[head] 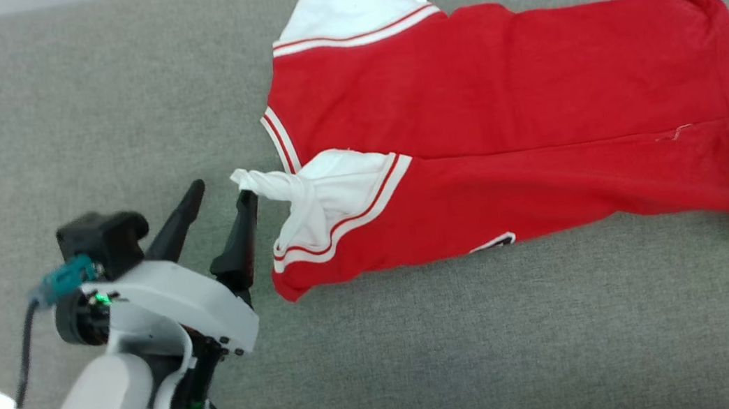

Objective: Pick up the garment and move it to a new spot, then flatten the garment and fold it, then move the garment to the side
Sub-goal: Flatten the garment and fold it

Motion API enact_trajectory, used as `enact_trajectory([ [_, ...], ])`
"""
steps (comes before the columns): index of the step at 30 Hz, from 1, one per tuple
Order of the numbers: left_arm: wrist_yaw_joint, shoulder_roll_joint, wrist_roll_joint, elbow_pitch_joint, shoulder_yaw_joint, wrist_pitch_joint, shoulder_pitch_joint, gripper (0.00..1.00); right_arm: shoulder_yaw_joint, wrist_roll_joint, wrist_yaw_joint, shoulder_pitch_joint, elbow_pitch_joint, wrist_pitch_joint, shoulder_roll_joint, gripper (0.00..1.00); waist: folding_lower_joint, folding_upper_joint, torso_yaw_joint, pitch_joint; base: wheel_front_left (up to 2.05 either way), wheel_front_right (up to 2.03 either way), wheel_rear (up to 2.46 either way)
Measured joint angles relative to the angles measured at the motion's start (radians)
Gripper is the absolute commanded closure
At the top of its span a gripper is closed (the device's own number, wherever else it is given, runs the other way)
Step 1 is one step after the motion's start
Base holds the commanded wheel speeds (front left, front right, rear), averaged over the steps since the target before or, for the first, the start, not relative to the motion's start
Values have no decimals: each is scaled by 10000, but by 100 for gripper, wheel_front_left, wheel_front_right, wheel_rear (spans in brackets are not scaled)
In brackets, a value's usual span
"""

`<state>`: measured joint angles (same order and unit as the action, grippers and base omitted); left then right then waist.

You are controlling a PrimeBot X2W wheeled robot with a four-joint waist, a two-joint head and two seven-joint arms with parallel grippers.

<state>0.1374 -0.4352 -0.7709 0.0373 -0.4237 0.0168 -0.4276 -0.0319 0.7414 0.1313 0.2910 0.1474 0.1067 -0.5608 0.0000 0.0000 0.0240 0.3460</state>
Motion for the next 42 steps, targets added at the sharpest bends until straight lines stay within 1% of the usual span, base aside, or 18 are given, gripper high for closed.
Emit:
enact_trajectory([
  [1, 100, -180, 25, -280, -23, 307, -19, 0, 117, -56, 0, -87, -155, 21, 15, 0, 0, 0, 9, -73, 0, 0, 0],
  [6, 303, -1116, 92, -1348, -525, 2383, -172, 0, 583, -303, 0, -403, -915, 387, 263, 0, 0, 0, 24, -404, 0, 0, 0],
  [8, 238, -1597, 228, -1670, -792, 3214, -344, 0, 652, -387, 0, -493, -1187, 539, 395, 0, 0, 0, 15, -516, 0, 0, 0],
  [10, 284, -1795, 257, -1941, -826, 3628, -524, 0, 732, -474, 0, -531, -1394, 671, 556, 0, 0, 0, -8, -603, 0, 0, 0],
  [11, 232, -1948, 291, -2038, -926, 3939, -623, 0, 736, -581, 0, -546, -1484, 717, 625, 0, 0, 0, -29, -639, 0, 0, 0],
  [17, 357, -2257, 224, -2500, -1007, 4784, -818, 0, 744, -736, 0, -761, -1728, 936, 993, 0, 0, 0, -166, -827, 0, 0, 0],
  [20, 286, -2510, 81, -2669, -1204, 5547, -887, 0, 771, -746, 0, -845, -1804, 1011, 1058, 0, 0, 0, -171, -974, 0, 0, 0],
  [25, 244, -2876, -594, -2932, -1478, 7294, -1169, 0, 915, -748, 0, -999, -2023, 1064, 1093, 0, 0, 0, -219, -1198, 0, 0, 0],
  [27, 244, -2953, -894, -2899, -1607, 7919, -1239, 0, 920, -746, 0, -1006, -2077, 1095, 1091, 0, 0, 0, -277, -1217, 0, 0, 0],
  [29, 173, -3051, -905, -2761, -1774, 8322, -1395, 0, 920, -744, 0, -1007, -2107, 1135, 1087, 0, 0, 0, -345, -1206, 0, 0, 0],
  [32, 115, -2871, -1089, -2368, -1904, 8673, -1631, 0, 920, -732, 0, -1003, -2111, 1151, 1083, 0, 0, 0, -437, -1152, 0, 0, 0],
  [33, 54, -2813, -1064, -2219, -1990, 8715, -1713, 0, 903, -731, 0, -997, -2107, 1151, 1083, 0, 0, 0, -473, -1131, 0, 0, 0],
  [34, -71, -2709, -1005, -1791, -2117, 8782, -1897, 0, 859, -719, 0, -979, -2094, 1151, 1078, 0, 0, 0, -551, -1083, 0, 0, 0],
  [36, -104, -2606, -1009, -1590, -2132, 8771, -1952, 0, 838, -704, 0, -955, -2090, 1149, 1076, 0, 0, 0, -590, -1052, 0, 0, 0],
  [37, -169, -2383, -1011, -1122, -2199, 8675, -2058, 0, 771, -663, 0, -852, -2075, 1141, 1074, 0, -1, 0, -675, -982, 0, 0, 0],
  [42, -416, -2111, -1011, -46, -2268, 8378, -2139, 0, 593, -629, 0, -663, -2008, 1114, 1043, 0, 0, 0, -895, -749, 0, 0, 0],
])
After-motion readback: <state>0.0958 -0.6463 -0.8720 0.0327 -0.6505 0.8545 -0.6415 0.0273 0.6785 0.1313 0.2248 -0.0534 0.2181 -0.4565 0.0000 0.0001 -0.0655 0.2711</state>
